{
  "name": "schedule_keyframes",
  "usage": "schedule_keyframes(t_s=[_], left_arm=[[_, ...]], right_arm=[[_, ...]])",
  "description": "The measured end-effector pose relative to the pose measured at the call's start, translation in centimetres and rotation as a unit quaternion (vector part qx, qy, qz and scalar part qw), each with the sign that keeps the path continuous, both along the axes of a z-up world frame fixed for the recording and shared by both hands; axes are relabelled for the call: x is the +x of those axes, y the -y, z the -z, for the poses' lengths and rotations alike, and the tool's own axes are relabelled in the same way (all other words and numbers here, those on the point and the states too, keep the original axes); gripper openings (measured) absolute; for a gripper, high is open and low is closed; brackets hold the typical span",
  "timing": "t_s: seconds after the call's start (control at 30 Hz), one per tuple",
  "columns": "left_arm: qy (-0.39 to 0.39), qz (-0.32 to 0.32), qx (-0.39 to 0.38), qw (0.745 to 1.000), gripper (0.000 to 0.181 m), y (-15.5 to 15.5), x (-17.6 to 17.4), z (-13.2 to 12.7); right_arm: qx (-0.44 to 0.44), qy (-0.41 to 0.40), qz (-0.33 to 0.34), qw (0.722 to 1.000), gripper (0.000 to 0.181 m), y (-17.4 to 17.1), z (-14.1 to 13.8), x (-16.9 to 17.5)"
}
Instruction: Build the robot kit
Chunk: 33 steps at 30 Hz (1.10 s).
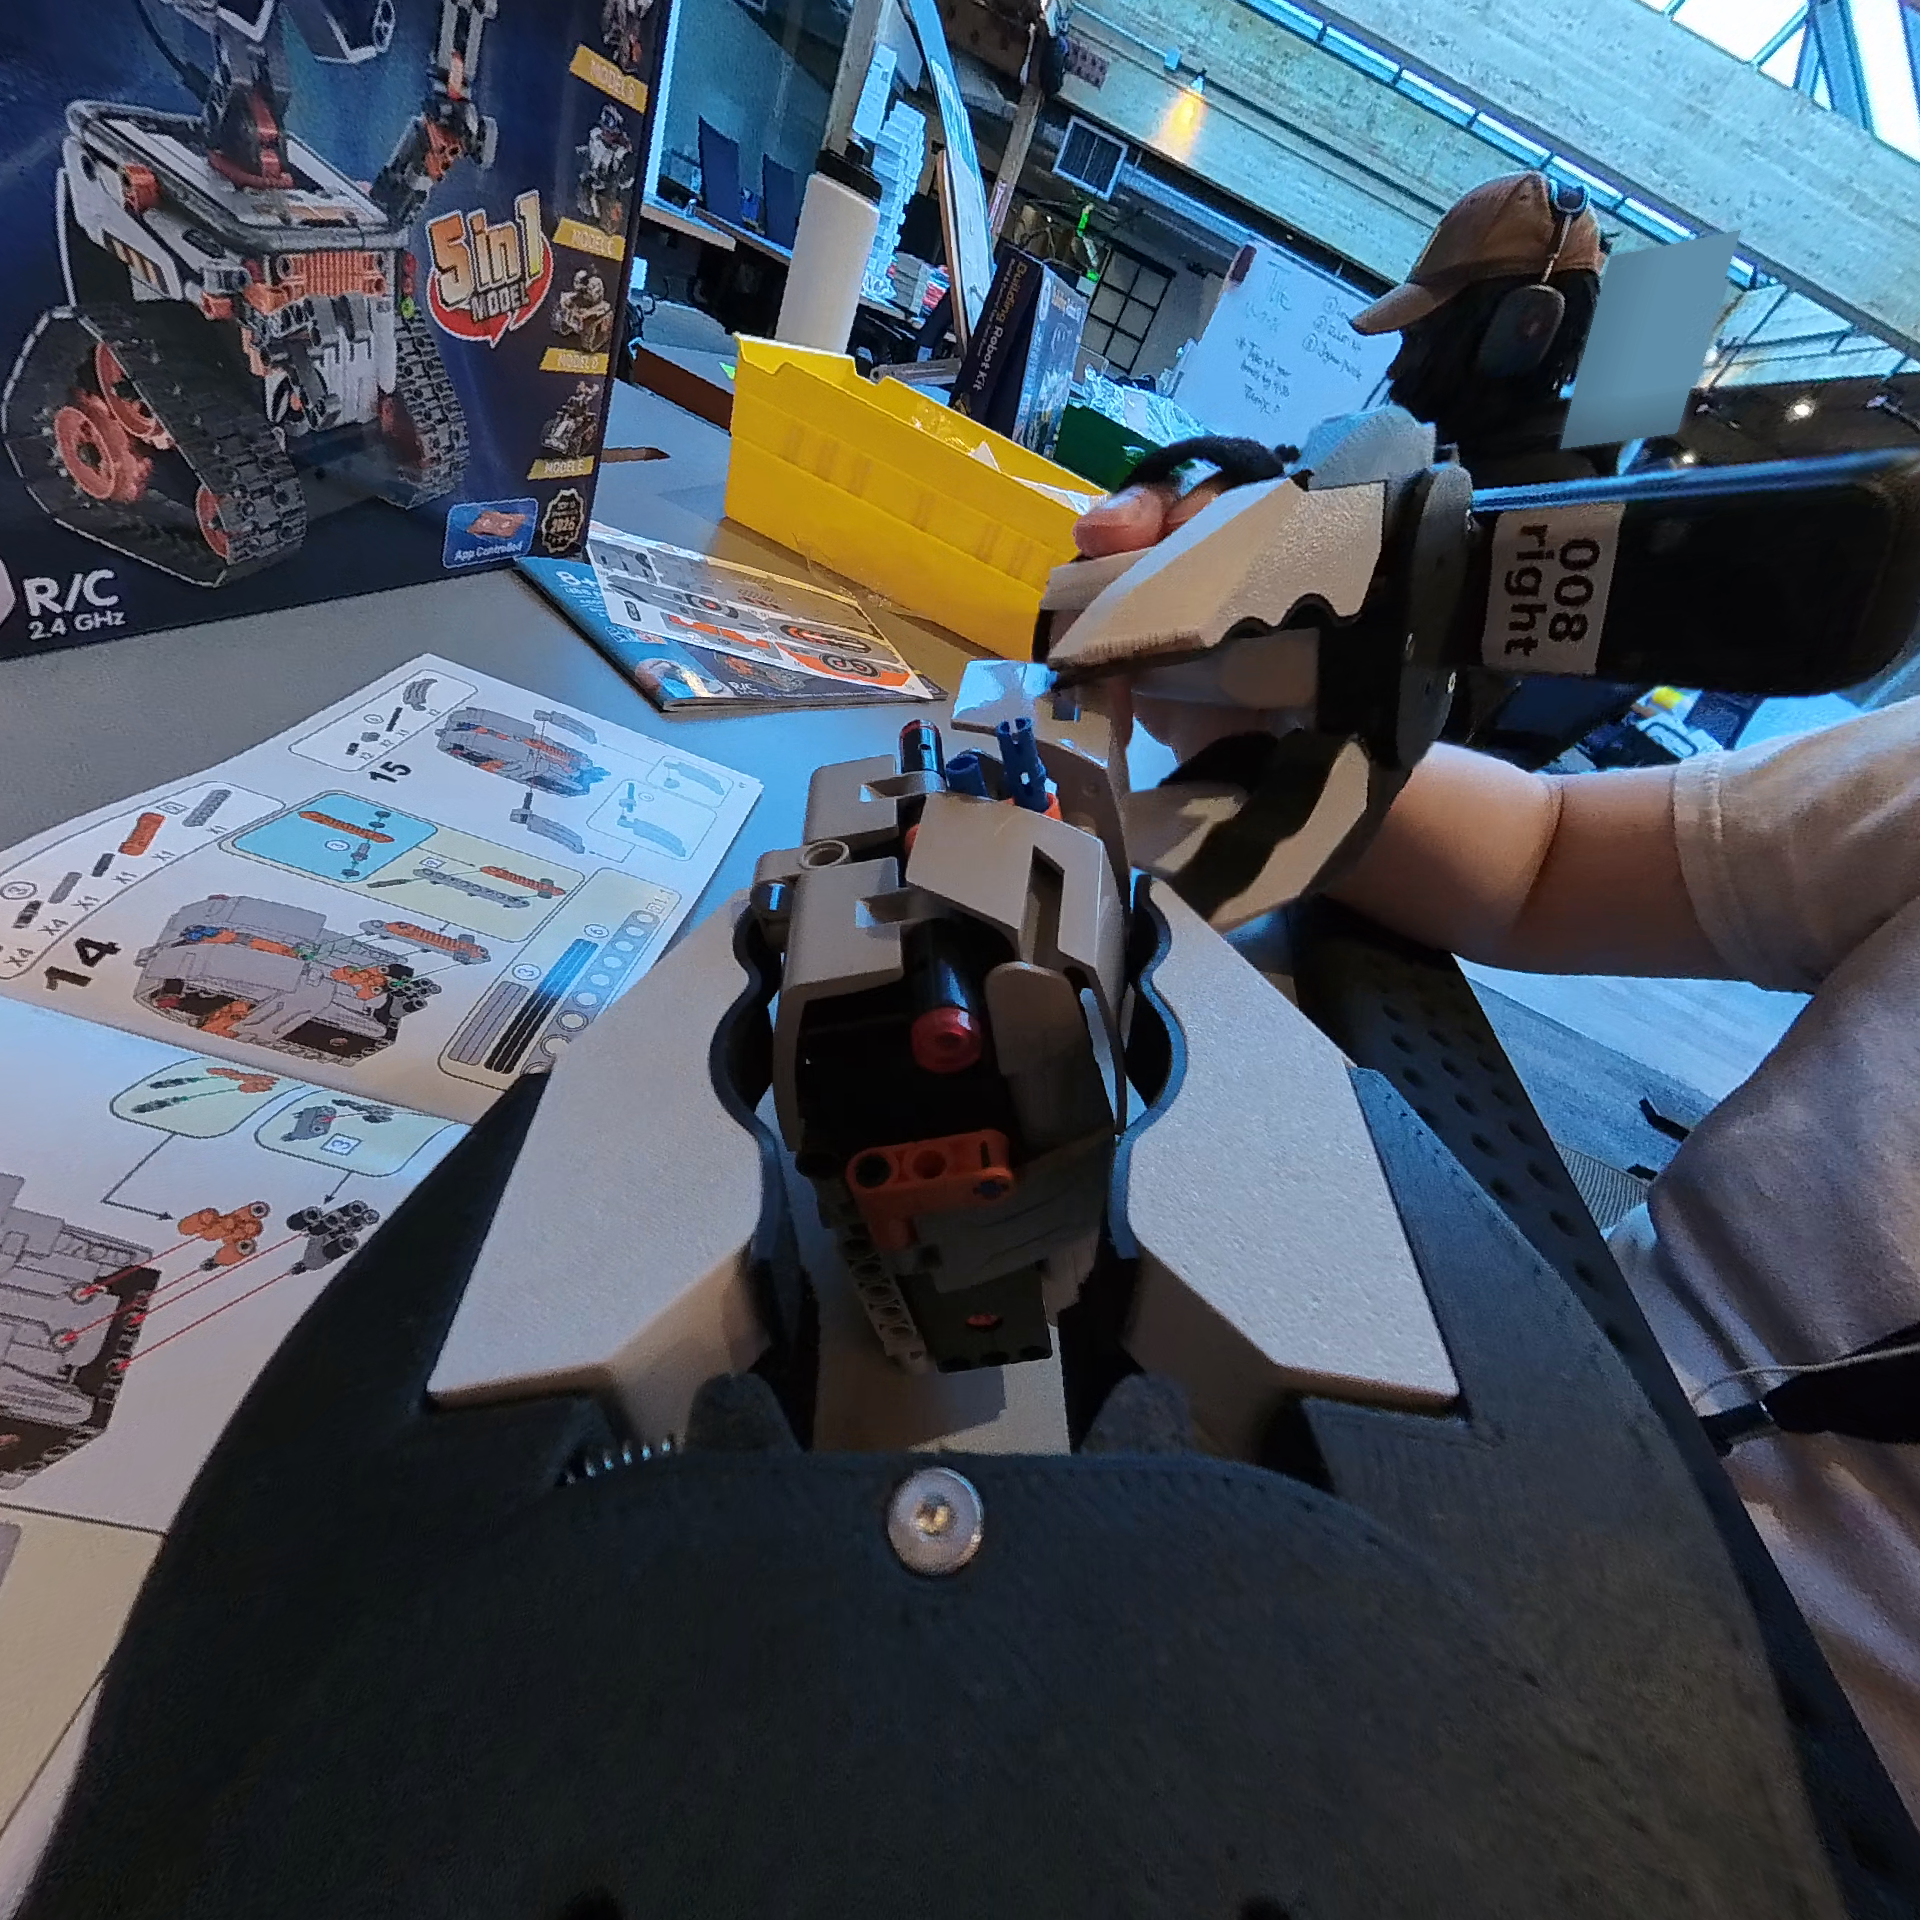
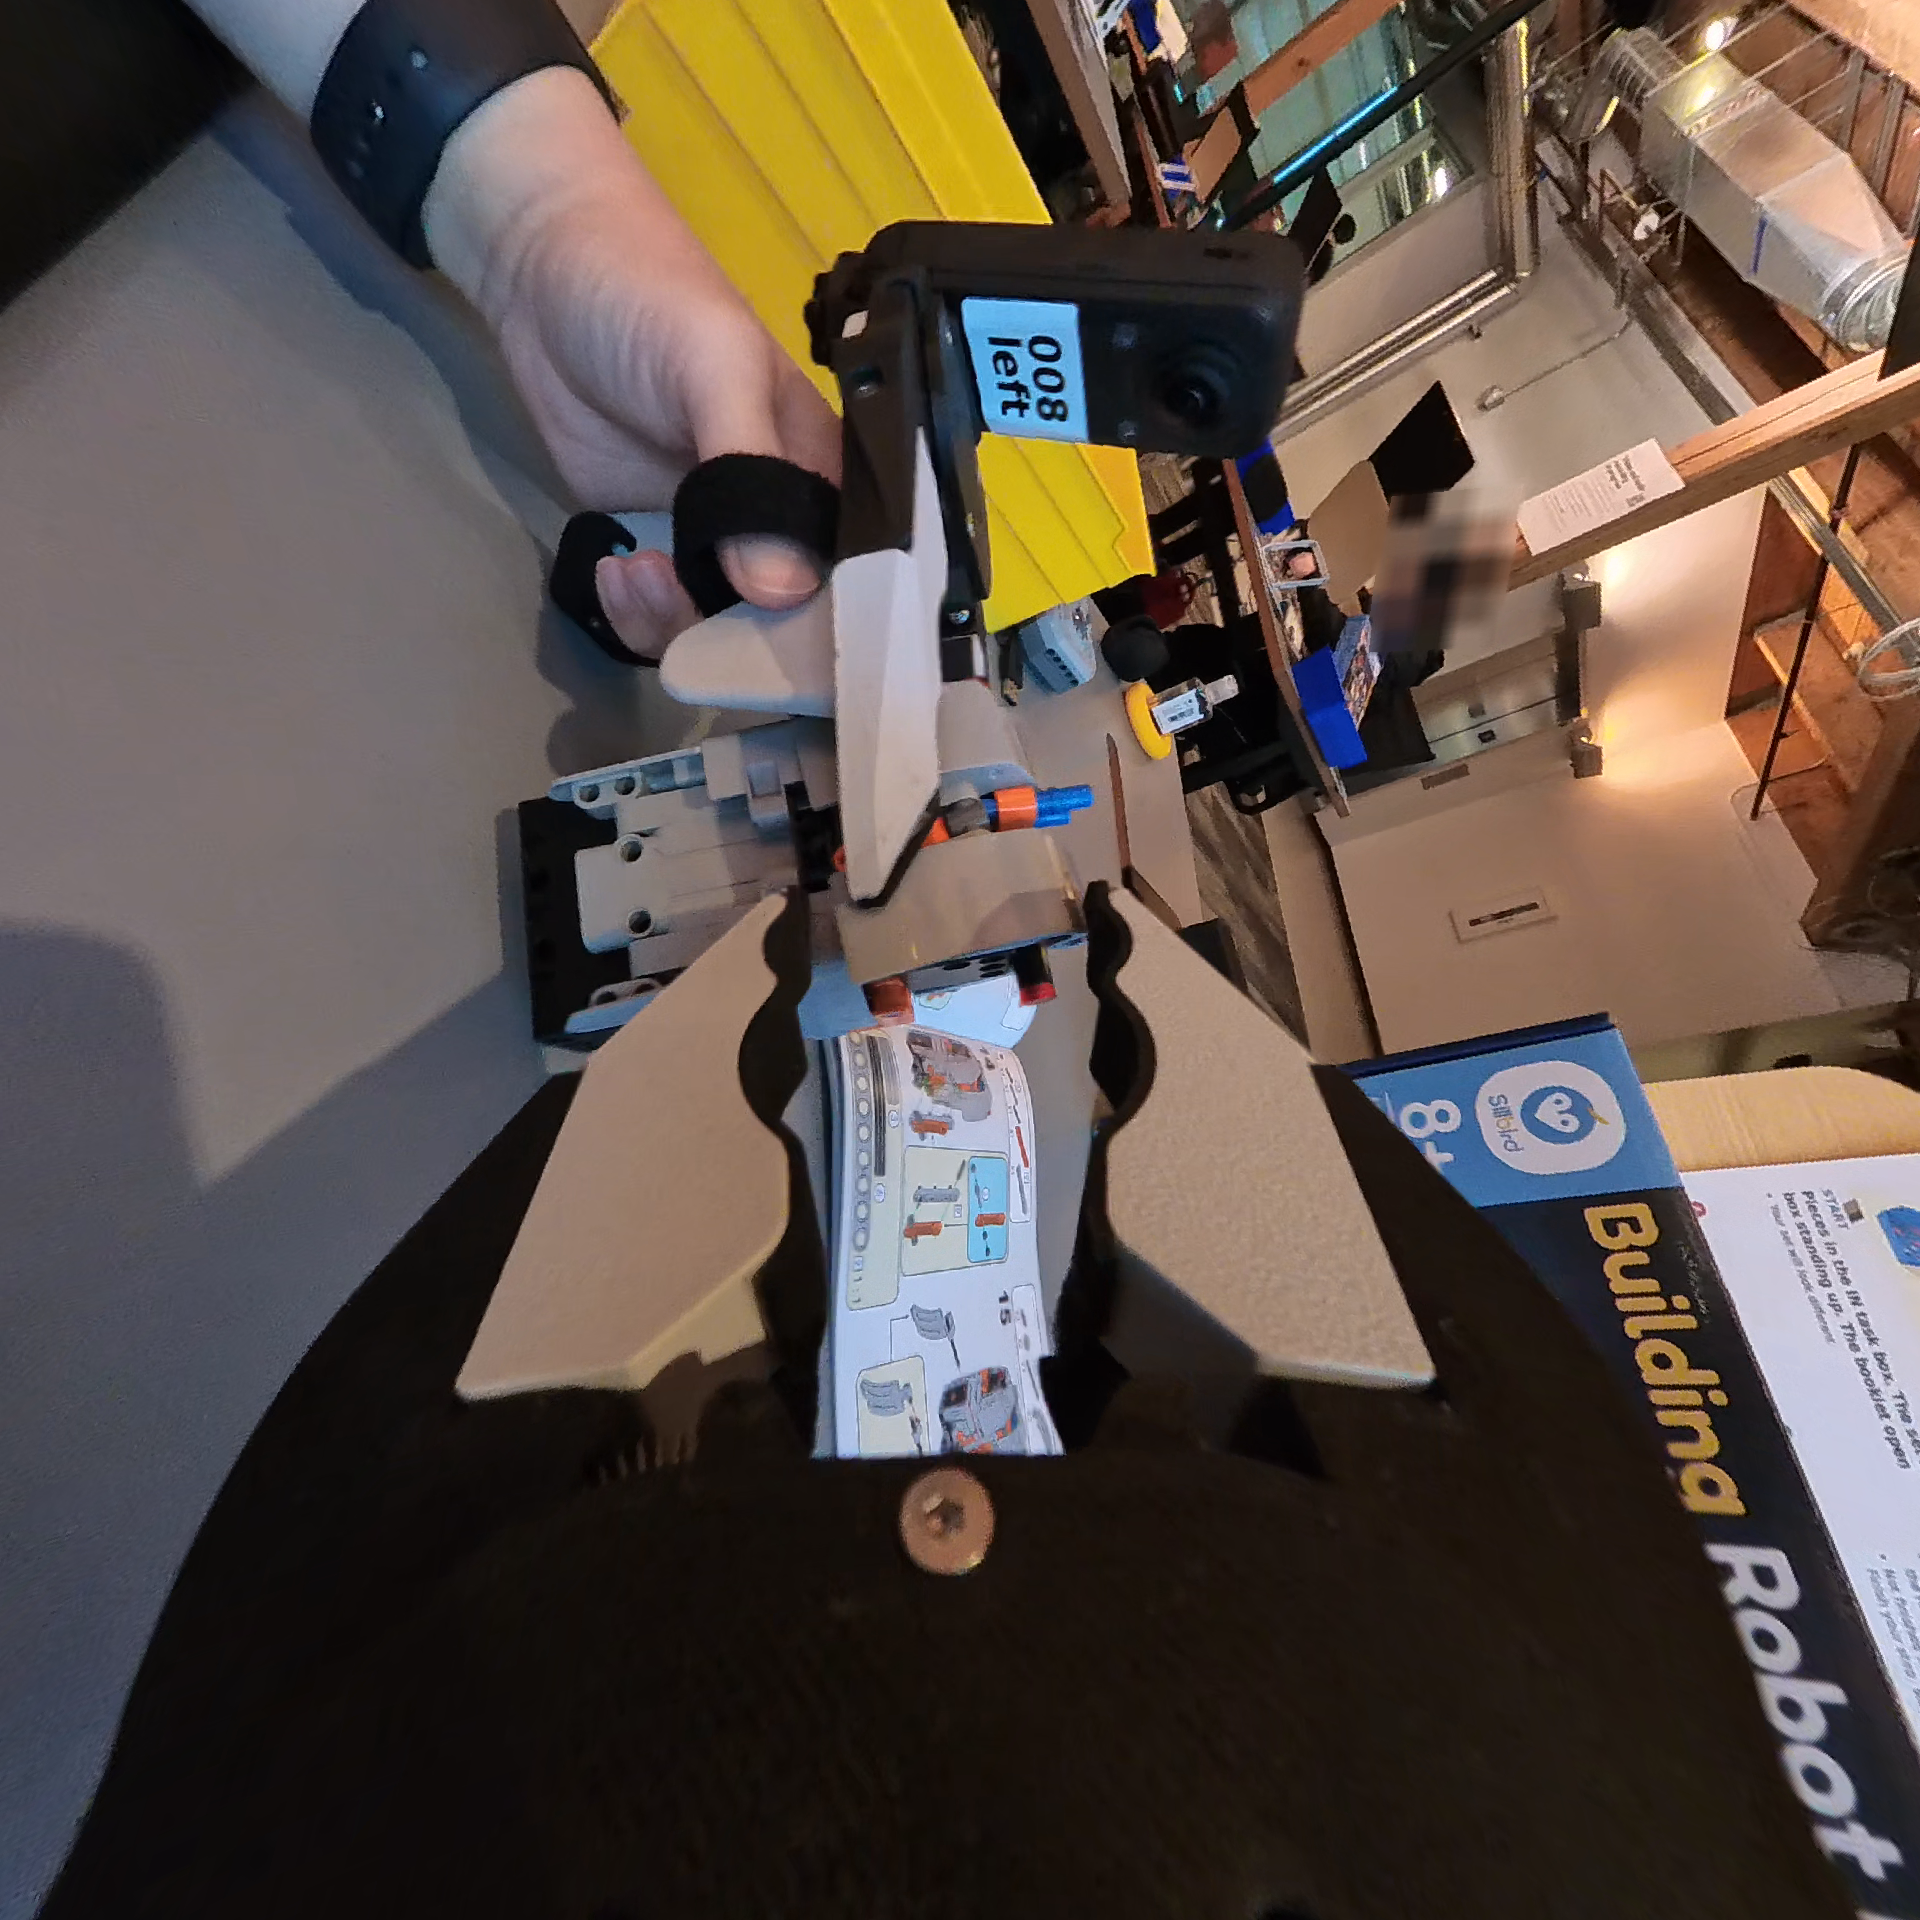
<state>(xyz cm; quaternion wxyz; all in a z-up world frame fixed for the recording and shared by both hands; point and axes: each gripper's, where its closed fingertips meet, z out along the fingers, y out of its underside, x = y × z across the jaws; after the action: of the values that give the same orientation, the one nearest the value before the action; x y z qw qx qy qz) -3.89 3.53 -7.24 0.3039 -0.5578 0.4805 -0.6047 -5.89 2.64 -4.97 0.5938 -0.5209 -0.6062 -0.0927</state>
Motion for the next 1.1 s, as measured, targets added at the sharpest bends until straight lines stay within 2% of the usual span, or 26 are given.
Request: schedule_keyframes(t_s=[0.33, 0.67, 0.8, 1.1], left_arm=[[0.000, 0.003, 0.003, 1.000, 0.067, 0.1, -0.1, 0.0], [0.012, 0.033, -0.009, 0.999, 0.070, 0.8, -0.7, -0.4], [0.013, 0.040, -0.009, 0.999, 0.066, 1.0, -0.9, -0.4], [0.005, 0.040, -0.034, 0.999, 0.068, 0.9, -0.8, -0.2]], right_arm=[[-0.021, 0.016, 0.003, 1.000, 0.051, -0.6, 0.1, 0.1], [0.030, -0.009, -0.011, 0.999, 0.049, 0.0, 0.0, -0.4], [0.070, 0.018, -0.020, 0.997, 0.048, 0.5, -0.2, -0.9], [0.063, 0.004, -0.021, 0.998, 0.046, 0.2, -0.1, -0.9]])
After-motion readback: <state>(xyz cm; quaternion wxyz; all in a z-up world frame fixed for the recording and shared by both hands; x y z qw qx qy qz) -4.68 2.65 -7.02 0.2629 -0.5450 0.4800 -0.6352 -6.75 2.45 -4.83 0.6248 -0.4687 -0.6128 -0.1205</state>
